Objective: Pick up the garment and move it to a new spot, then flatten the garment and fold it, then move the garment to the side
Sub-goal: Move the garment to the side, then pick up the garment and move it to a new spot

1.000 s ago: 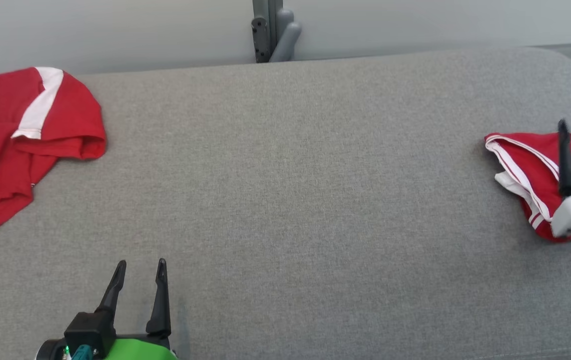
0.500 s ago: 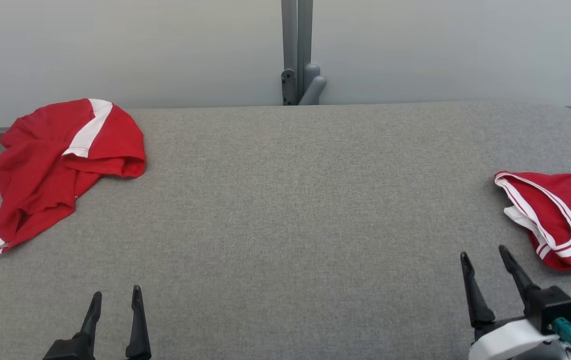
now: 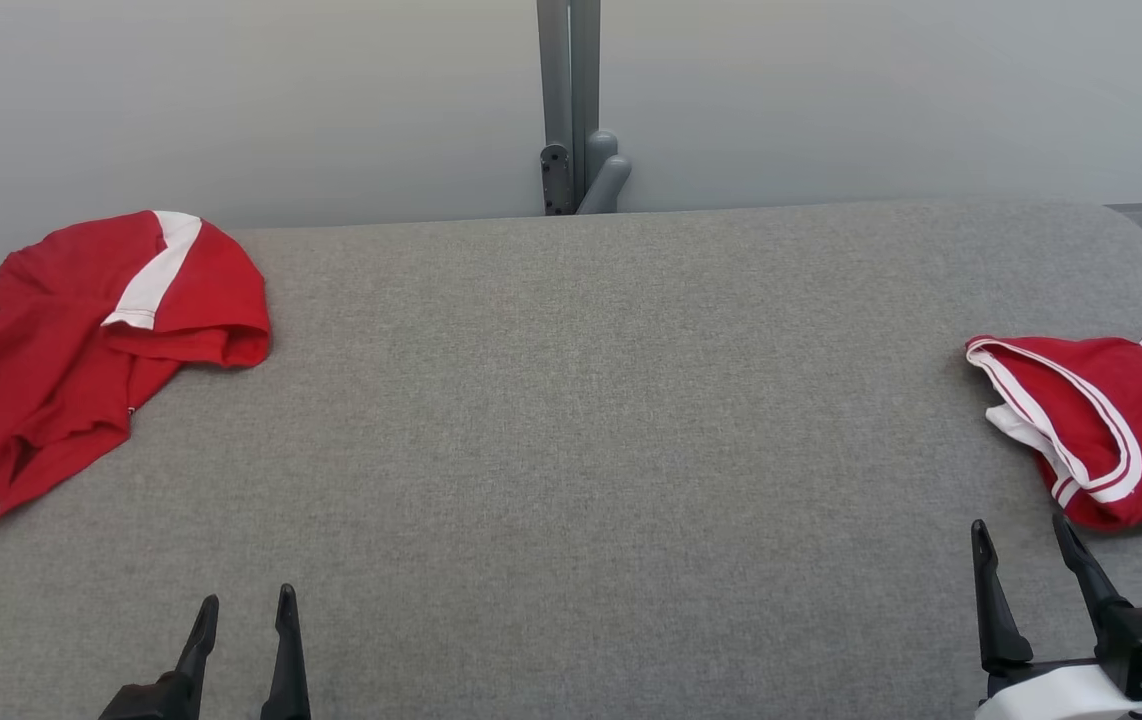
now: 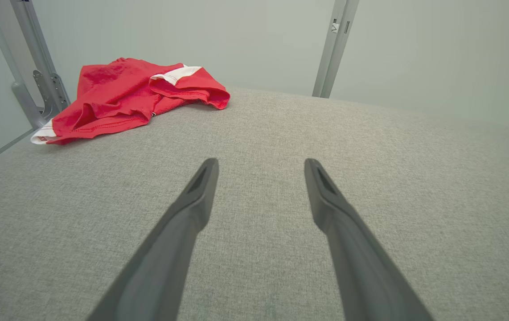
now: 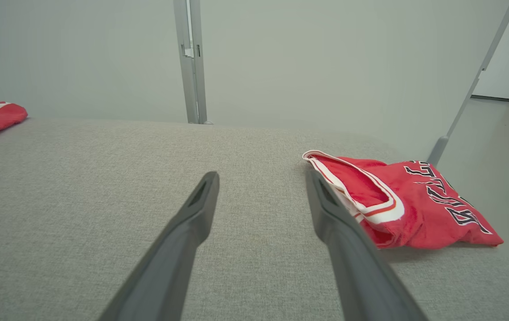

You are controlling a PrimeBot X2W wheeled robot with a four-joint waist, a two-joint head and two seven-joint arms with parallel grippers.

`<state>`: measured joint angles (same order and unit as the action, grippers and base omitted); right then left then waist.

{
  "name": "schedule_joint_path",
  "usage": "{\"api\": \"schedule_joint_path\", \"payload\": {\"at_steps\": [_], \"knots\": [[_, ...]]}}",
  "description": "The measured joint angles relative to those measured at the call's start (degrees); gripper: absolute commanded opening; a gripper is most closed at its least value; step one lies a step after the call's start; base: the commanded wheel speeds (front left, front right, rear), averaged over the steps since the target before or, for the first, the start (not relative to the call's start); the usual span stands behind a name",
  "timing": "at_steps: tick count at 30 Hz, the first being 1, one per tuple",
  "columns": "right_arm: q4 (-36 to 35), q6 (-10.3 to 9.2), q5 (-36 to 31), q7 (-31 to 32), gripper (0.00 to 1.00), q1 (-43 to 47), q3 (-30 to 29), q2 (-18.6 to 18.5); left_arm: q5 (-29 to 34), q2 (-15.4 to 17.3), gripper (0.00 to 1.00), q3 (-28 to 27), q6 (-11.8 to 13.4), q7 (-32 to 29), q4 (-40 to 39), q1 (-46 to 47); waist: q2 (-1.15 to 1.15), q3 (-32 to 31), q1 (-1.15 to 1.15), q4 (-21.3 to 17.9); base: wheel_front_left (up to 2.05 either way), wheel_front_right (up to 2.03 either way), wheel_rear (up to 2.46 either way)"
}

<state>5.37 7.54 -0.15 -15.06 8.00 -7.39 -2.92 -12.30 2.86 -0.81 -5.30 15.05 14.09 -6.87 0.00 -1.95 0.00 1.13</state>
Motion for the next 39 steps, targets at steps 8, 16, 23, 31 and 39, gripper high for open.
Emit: {"api": "schedule_joint_path", "payload": {"at_steps": [8,16,23,31,39], "knots": [[0.4,0.00,0.3,0.0,1.00,0.0,-0.7,0.0,0.1,0.0,1.00,-0.3,-0.3,0.0,0.6,0.4,0.00,-0.4,0.00,-0.3,0.00,0.00,0.00],[0.9,0.00,0.4,0.0,1.00,0.0,1.8,0.0,0.9,0.0,1.00,0.6,-0.5,0.0,1.0,1.7,0.00,-0.1,0.00,2.1,0.00,0.00,0.00],[1.4,-0.01,2.9,0.0,1.00,-1.0,8.3,0.1,1.2,0.0,1.00,-0.3,0.0,0.0,1.3,1.5,0.00,-0.2,0.00,8.4,0.00,0.00,0.00],[1.9,0.00,3.0,0.0,1.00,-1.7,11.2,0.1,1.5,0.0,1.00,-2.6,0.2,0.0,1.4,-0.3,0.00,-0.7,0.00,17.0,0.00,0.00,0.00],[0.5,-0.01,1.7,0.0,1.00,-4.3,10.5,0.1,-1.3,0.0,1.00,-3.0,-0.3,0.0,4.0,5.1,0.00,1.4,0.00,21.3,0.00,0.00,0.00]]}}
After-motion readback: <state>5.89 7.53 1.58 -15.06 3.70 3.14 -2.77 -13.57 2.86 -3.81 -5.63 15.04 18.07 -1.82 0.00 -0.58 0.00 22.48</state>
